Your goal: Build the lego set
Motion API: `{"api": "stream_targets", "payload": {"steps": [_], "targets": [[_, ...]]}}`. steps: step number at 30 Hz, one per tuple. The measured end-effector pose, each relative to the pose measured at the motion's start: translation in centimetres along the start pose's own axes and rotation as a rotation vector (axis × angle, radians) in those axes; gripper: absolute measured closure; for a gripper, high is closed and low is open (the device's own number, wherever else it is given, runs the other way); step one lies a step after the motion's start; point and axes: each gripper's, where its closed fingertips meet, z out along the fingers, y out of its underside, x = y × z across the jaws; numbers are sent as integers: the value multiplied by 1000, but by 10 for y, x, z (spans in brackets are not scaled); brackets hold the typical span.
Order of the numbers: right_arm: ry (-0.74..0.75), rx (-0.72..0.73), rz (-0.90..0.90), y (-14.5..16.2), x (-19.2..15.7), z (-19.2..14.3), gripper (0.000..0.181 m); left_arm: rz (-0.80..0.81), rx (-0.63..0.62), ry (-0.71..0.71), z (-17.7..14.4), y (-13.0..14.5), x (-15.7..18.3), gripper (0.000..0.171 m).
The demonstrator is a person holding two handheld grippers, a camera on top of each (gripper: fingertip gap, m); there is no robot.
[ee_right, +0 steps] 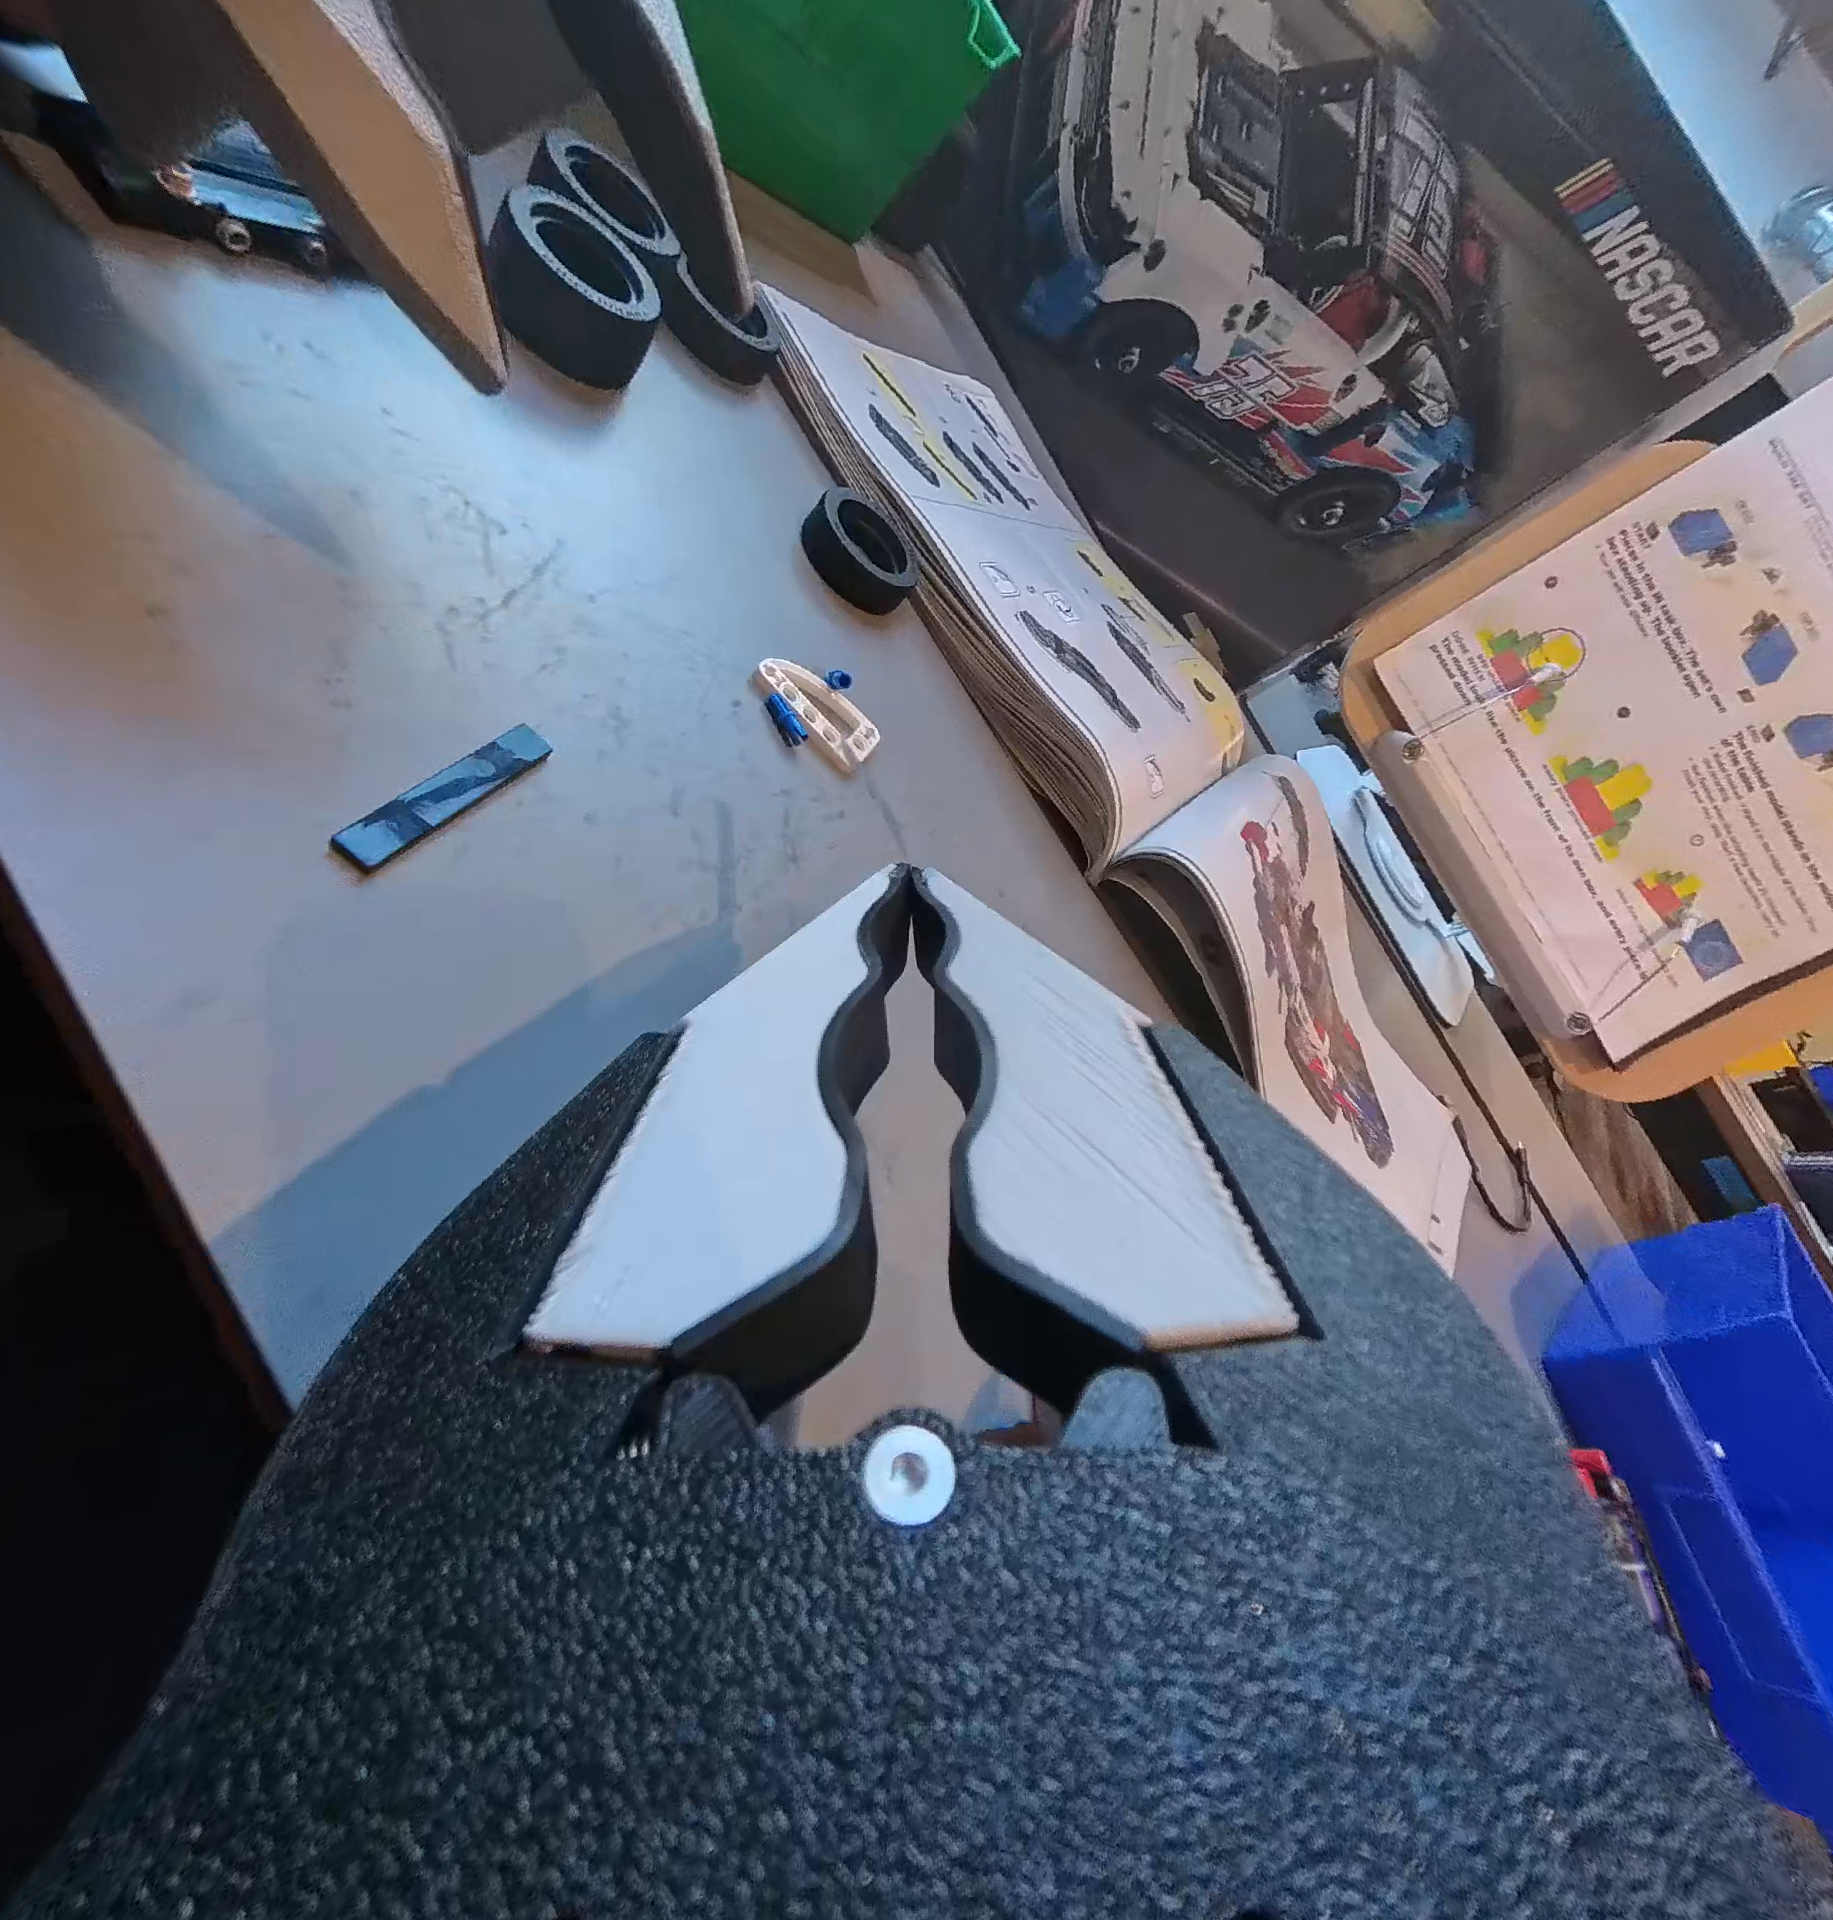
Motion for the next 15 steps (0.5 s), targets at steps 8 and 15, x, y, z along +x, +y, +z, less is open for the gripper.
{"api": "stream_targets", "payload": {"steps": [8, 15], "targets": [[-19, 3, 14, 2, -5, 7, 181, 40, 20, -46, -3, 0, -4, 118], [-24, 18, 28, 1, -5, 6, 181, 39, 78, -91, -9, -7, -13, 120]]}}
